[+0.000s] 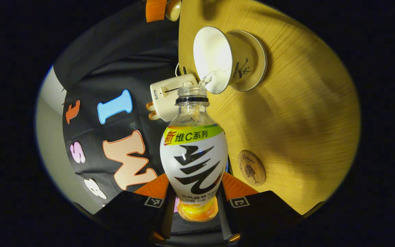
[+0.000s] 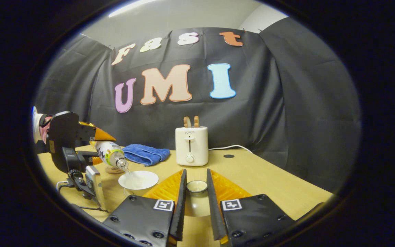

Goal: Open the teacup lid with one hand, grasp the water bottle and pour water into the teacup with the other hand; after pouring, place the water bottle on the coaster and then close the teacup lid.

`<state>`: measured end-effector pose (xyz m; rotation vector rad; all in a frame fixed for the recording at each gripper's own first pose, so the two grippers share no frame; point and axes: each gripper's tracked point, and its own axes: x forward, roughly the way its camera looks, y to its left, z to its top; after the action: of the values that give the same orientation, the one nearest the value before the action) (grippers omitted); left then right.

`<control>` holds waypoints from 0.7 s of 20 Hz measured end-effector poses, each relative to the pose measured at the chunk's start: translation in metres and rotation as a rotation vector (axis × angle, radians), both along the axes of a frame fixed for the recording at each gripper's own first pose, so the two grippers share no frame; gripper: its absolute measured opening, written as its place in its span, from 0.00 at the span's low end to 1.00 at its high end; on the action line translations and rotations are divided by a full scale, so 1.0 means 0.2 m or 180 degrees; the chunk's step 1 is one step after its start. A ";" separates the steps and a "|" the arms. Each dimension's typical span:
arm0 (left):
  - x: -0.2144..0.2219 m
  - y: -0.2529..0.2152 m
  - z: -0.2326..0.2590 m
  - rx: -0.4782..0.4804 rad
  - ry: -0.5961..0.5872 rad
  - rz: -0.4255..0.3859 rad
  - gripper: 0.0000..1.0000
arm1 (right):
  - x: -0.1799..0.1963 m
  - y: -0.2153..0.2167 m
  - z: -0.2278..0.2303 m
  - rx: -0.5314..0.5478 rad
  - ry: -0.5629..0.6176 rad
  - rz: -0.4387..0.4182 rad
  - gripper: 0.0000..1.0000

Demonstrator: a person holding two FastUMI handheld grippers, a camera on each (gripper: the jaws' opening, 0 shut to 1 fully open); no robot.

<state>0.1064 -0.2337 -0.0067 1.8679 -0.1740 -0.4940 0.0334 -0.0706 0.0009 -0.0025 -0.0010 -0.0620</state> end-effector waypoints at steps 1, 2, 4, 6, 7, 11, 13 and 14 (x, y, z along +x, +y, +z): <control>0.00 0.00 0.01 0.0045 -0.0015 -0.0012 0.54 | 0.00 0.00 0.00 0.0001 0.0000 0.0000 0.36; -0.01 0.00 0.02 0.0093 -0.0039 -0.0025 0.57 | 0.00 0.00 0.00 0.0000 0.0000 0.0000 0.36; -0.01 -0.01 0.03 0.0170 -0.0079 -0.0050 0.56 | 0.00 0.00 0.00 0.0000 -0.0001 0.0000 0.36; 0.00 -0.01 0.04 0.0252 -0.0123 -0.0070 0.56 | 0.00 0.00 0.00 0.0000 -0.0006 0.0000 0.36; 0.00 -0.01 0.05 0.0307 -0.0139 -0.0076 0.54 | 0.00 0.00 0.00 0.0000 -0.0004 0.0000 0.36; 0.02 -0.01 0.08 0.0532 -0.0238 -0.0132 0.54 | 0.00 0.00 0.00 0.0000 -0.0004 -0.0001 0.36; 0.01 -0.01 0.09 0.0596 -0.0282 -0.0161 0.56 | 0.00 0.00 0.00 0.0000 -0.0003 0.0000 0.36; 0.01 -0.02 0.10 0.0631 -0.0308 -0.0175 0.56 | 0.00 0.00 0.00 0.0000 -0.0003 0.0000 0.36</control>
<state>0.1082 -0.2371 0.0133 2.0870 -0.2492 -0.4727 0.0334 -0.0704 0.0014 -0.0025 -0.0021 -0.0620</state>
